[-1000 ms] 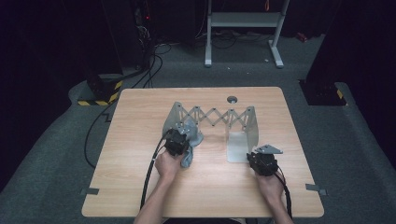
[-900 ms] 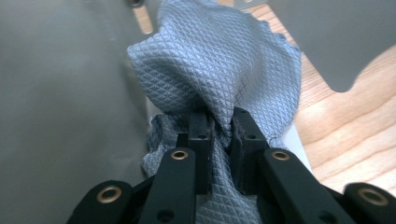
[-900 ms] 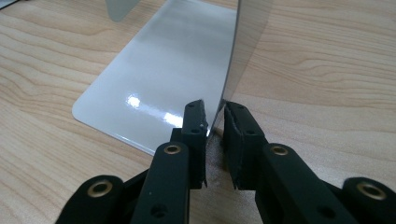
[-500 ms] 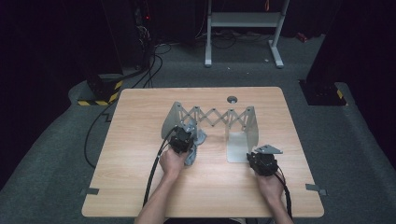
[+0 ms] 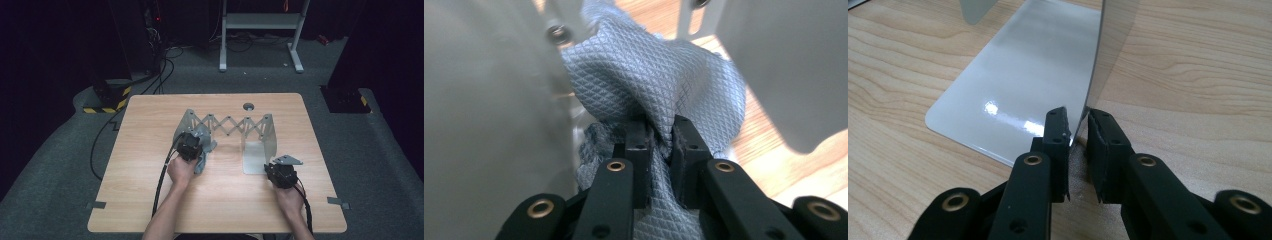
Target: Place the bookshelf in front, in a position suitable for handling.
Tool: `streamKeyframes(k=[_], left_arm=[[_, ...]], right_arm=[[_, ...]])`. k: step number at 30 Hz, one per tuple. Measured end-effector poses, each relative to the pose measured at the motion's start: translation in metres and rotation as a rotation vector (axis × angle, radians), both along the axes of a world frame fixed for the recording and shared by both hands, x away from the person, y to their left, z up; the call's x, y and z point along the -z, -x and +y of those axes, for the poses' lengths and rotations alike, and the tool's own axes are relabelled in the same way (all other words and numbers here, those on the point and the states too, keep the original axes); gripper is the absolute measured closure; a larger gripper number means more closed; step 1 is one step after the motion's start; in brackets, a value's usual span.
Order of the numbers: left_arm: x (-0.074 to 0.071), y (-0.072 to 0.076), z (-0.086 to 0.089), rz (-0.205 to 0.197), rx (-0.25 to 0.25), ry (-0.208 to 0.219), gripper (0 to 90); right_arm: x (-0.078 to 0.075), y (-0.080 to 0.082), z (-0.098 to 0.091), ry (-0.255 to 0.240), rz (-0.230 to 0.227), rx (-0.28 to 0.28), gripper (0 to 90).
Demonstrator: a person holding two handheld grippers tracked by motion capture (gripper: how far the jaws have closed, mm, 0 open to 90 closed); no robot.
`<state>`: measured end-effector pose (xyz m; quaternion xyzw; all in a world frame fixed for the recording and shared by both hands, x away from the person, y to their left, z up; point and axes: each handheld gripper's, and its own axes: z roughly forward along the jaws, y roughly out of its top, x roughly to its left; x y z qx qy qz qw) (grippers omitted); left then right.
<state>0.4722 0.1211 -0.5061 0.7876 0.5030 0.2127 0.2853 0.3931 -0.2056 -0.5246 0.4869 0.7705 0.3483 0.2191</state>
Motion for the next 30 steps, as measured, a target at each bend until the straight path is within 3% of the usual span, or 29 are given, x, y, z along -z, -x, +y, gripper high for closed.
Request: streamKeyframes(k=[7,15,18,21,24,30], left_arm=[[0.0,-0.006,-0.017,-0.003,0.066,-0.001,80.0],[-0.002,-0.009,-0.001,0.011,0.004,0.001,80.0],[-0.001,-0.009,0.0,0.012,0.007,0.0,80.0],[0.0,-0.008,-0.007,0.002,0.048,0.025,80.0],[0.001,-0.007,-0.015,-0.007,0.078,0.004,80.0],[0.001,-0.011,-0.009,-0.001,0.048,0.009,80.0]], right_arm=[[0.0,0.0,0.0,-0.001,0.0,-0.001,79.3],[0.0,0.0,0.0,-0.003,0.0,-0.002,79.3],[0.0,0.0,0.0,-0.003,0.0,-0.001,79.3],[0.0,0.0,0.0,-0.002,0.0,-0.002,79.3],[0.0,0.0,0.0,-0.002,0.0,-0.001,79.3],[0.0,0.0,0.0,-0.002,0.0,-0.001,79.3]])
